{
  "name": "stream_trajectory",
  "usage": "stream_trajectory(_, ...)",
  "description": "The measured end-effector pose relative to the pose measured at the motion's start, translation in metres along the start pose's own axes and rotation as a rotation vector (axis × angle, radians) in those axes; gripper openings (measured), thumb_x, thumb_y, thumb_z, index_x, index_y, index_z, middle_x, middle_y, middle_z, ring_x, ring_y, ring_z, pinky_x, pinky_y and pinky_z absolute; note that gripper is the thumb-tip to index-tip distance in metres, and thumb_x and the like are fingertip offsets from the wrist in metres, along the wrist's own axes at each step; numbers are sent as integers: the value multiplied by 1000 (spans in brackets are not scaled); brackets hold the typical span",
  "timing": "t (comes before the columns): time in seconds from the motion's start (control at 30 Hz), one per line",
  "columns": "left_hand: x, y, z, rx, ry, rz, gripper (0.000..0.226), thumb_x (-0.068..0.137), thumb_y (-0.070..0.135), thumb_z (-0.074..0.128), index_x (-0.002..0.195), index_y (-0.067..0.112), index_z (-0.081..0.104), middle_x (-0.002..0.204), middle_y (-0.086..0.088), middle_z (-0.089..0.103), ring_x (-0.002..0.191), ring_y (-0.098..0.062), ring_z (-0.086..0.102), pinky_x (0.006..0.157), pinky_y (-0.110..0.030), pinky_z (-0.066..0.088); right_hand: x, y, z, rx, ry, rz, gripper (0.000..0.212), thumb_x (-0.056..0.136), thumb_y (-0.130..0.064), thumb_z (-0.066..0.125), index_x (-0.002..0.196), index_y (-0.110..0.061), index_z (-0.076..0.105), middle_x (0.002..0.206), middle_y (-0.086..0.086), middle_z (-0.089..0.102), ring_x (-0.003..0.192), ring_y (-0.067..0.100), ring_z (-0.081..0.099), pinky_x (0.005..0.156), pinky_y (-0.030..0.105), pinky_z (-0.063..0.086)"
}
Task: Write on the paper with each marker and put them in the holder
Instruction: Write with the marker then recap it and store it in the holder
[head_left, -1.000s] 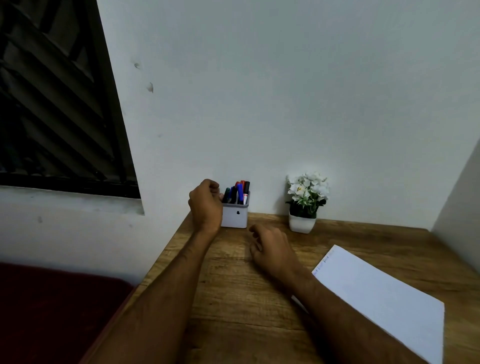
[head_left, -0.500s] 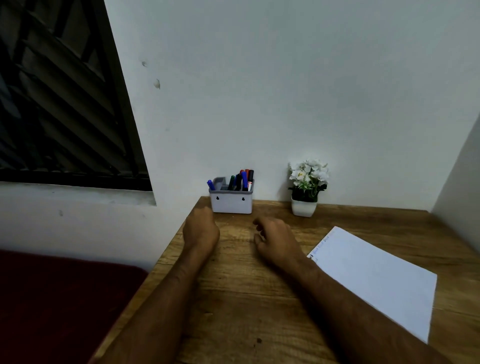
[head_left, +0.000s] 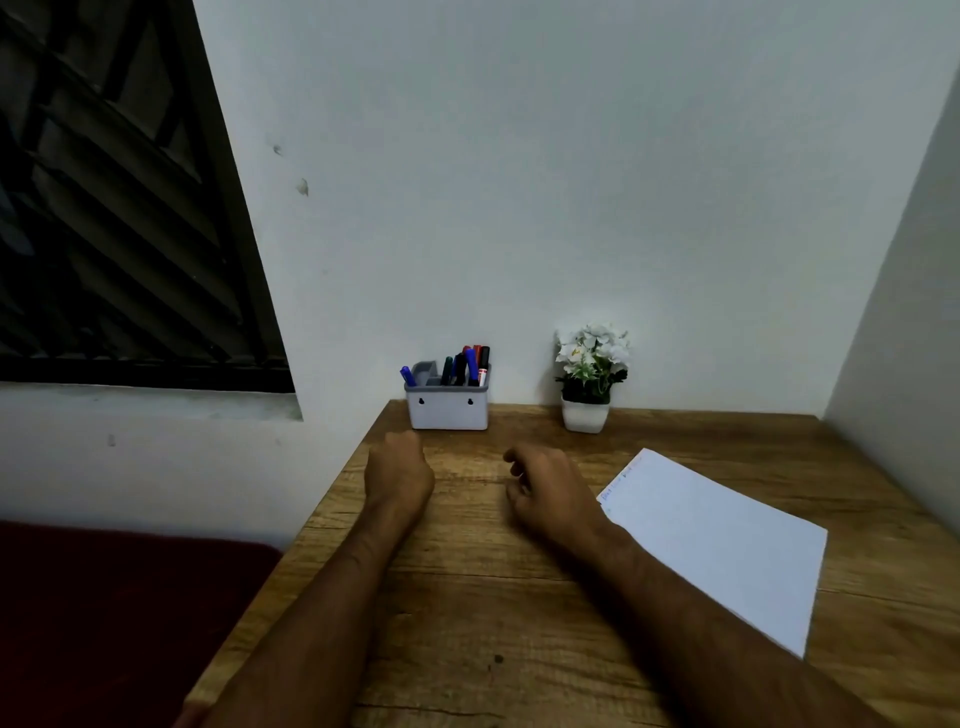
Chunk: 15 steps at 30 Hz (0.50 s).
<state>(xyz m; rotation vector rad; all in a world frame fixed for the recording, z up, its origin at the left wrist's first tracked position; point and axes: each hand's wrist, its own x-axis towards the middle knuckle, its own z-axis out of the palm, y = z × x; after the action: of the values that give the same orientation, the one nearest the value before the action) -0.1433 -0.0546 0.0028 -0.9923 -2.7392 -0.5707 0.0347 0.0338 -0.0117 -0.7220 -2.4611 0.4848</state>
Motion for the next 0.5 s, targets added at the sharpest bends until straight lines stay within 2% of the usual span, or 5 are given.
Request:
stream_trajectory(0.1, 4, 10, -5, -85, -35, 15, 21, 86, 2, 65, 106, 8, 65, 109, -12, 65, 97, -25, 64, 80, -32, 57, -2, 3, -3, 26, -12, 17, 35, 97, -16, 64, 132, -16, 62, 118, 1, 69, 105, 11, 62, 92, 29, 56)
stream_trajectory(0.2, 6, 26, -13, -198, -136, -25, 22, 74, 8, 75, 94, 8, 66, 101, -12, 65, 91, -25, 65, 75, -32, 60, -1, 4, -4, 96, 15, 66, 31, 97, -20, 67, 128, -17, 66, 113, -2, 71, 99, 6, 62, 86, 21, 54)
stream_trajectory(0.37, 9, 53, -13, -532, -369, -119, 9, 73, 16, 80, 80, 14, 76, 81, -3, 72, 77, -16, 69, 72, -32, 61, 2, 5, -11, 249, 8, 143, 20, 98, -35, 67, 106, -19, 74, 86, -4, 75, 75, 9, 71, 71, 33, 63)
stream_trajectory(0.43, 7, 62, -13, -683, -398, -167, 4, 78, 9, 77, 81, 10, 75, 77, -3, 72, 67, -11, 68, 56, -23, 57, 0, 8, -15, 315, -22, 181, 18, 99, -34, 67, 100, -17, 75, 77, -1, 75, 66, 11, 72, 65, 32, 63)
stream_trajectory(0.5, 6, 71, -10, -872, -386, -220, 6, 77, 2, 77, 78, 6, 73, 78, -10, 73, 64, -16, 70, 59, -25, 59, 1, 13, -18, 276, 5, 190, 19, 97, -32, 69, 98, -15, 77, 75, -1, 75, 64, 11, 71, 61, 29, 59)
